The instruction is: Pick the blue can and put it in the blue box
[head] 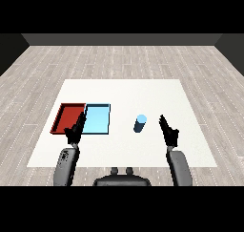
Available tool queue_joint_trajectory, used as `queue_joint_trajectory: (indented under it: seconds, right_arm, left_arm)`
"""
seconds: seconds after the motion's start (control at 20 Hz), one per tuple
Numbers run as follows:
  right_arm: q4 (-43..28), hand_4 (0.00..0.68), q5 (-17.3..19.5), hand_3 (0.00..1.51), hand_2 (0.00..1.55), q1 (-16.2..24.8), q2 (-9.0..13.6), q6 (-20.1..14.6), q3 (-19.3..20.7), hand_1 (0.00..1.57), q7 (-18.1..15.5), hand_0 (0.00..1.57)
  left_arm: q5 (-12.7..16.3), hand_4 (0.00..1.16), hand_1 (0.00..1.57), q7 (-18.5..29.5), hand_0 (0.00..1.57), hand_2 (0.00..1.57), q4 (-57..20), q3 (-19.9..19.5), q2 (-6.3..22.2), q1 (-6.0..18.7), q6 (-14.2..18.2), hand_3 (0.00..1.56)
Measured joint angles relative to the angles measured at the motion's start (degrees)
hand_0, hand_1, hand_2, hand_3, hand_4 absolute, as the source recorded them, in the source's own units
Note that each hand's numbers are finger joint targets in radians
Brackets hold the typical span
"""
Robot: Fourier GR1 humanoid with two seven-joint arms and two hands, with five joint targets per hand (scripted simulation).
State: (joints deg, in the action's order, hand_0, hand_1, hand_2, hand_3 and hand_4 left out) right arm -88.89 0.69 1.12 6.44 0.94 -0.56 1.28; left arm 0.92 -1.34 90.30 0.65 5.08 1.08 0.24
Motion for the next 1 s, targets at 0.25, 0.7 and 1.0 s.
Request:
queue_joint_trajectory:
  seconds: [0.25,0.7,1.0]
  right_arm:
    - [2.11,0.0,2.25,0.0,0.0,-2.04,-3.03,-2.59,-1.22,0.0,1.18,0.0]
    - [3.27,0.0,-2.68,0.0,0.0,-5.13,-5.69,0.88,-3.78,0.0,-14.02,0.0]
    - [5.03,0.0,-3.37,0.0,0.0,-5.12,-5.78,2.44,-3.44,0.0,-18.25,0.0]
  left_arm:
    - [-0.36,0.0,0.0,0.8,0.0,0.0,-0.34,-0.47,-0.74,-1.24,-0.04,0.0]
    - [0.97,0.0,0.0,17.53,0.0,0.0,0.99,-2.41,-2.69,-2.16,-0.49,0.0]
    - [0.64,0.0,0.0,22.94,0.0,0.0,-1.47,-2.49,-3.37,-2.33,-0.76,0.0]
